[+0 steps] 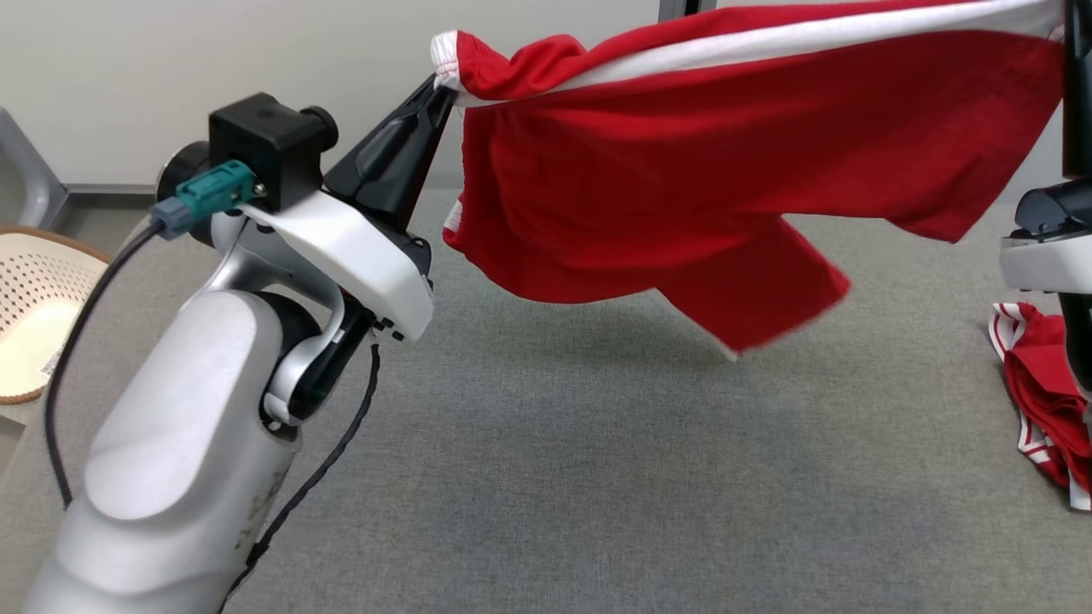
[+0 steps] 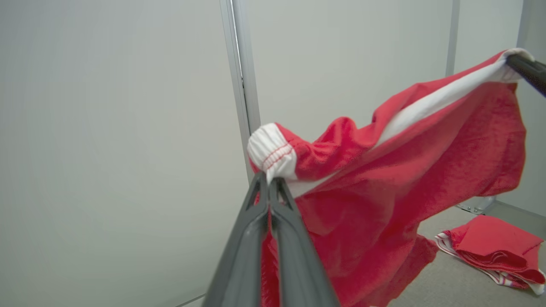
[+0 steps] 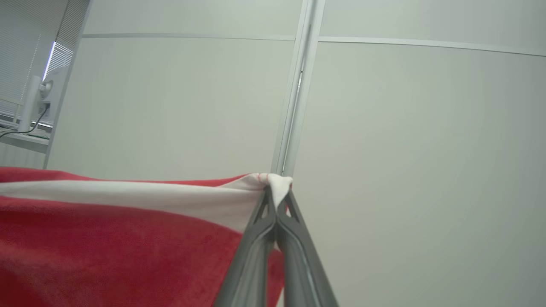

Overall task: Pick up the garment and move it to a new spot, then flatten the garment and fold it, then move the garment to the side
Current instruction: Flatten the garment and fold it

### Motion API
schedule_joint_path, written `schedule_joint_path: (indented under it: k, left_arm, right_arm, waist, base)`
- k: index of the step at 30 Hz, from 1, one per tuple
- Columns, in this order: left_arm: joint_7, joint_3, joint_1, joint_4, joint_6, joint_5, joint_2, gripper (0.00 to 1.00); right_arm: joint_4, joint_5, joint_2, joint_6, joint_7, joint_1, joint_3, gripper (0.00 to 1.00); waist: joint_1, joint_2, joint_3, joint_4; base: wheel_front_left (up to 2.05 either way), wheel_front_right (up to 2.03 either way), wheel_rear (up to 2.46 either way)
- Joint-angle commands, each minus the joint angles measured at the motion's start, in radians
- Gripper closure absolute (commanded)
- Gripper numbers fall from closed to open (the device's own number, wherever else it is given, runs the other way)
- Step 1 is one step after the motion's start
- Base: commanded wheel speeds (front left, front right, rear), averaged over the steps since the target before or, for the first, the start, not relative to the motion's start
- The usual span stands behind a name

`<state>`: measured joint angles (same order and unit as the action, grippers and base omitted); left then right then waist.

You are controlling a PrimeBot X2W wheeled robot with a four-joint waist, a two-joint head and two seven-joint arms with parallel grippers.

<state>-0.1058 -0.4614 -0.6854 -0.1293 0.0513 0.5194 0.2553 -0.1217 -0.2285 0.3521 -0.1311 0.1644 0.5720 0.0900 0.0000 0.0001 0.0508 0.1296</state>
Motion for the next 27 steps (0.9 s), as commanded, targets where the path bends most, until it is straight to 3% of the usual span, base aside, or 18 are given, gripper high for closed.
schedule_joint_path:
  k: [1,11,17,22,27]
  left_arm:
    - [-0.034,0.013,-0.015,0.035,-0.014,0.016,0.015,1.00]
    - [-0.178,0.075,0.075,0.225,-0.099,0.152,0.009,1.00]
    - [-0.208,0.090,0.084,0.260,-0.123,0.177,0.016,1.00]
    - [-0.229,0.105,0.039,0.244,-0.135,0.211,-0.008,1.00]
    - [-0.215,0.145,-0.089,0.172,-0.147,0.231,-0.043,1.00]
  right_arm:
    - [0.026,0.014,0.000,0.001,-0.016,0.008,-0.007,1.00]
    - [0.158,0.049,-0.017,0.001,-0.108,-0.074,-0.022,1.00]
    - [0.180,0.036,-0.007,0.001,-0.142,-0.071,-0.025,1.00]
    - [0.177,0.000,0.016,0.001,-0.181,-0.009,-0.008,1.00]
    - [0.149,-0.014,0.091,0.001,-0.222,0.159,0.071,1.00]
  waist:
    - [0.0000,-0.0001,-0.019,0.002]
    - [0.0000,-0.0001,-0.037,0.001]
    - [0.0000,-0.0001,-0.008,-0.005]
    - [0.0000,-0.0001,0.062,-0.009]
    - [0.0000,-0.0001,0.202,-0.014]
  base:
    - [0.00,0.00,0.00]
    - [0.00,0.00,0.00]
    - [0.00,0.00,0.00]
    - [0.00,0.00,0.00]
    - [0.00,0.00,0.00]
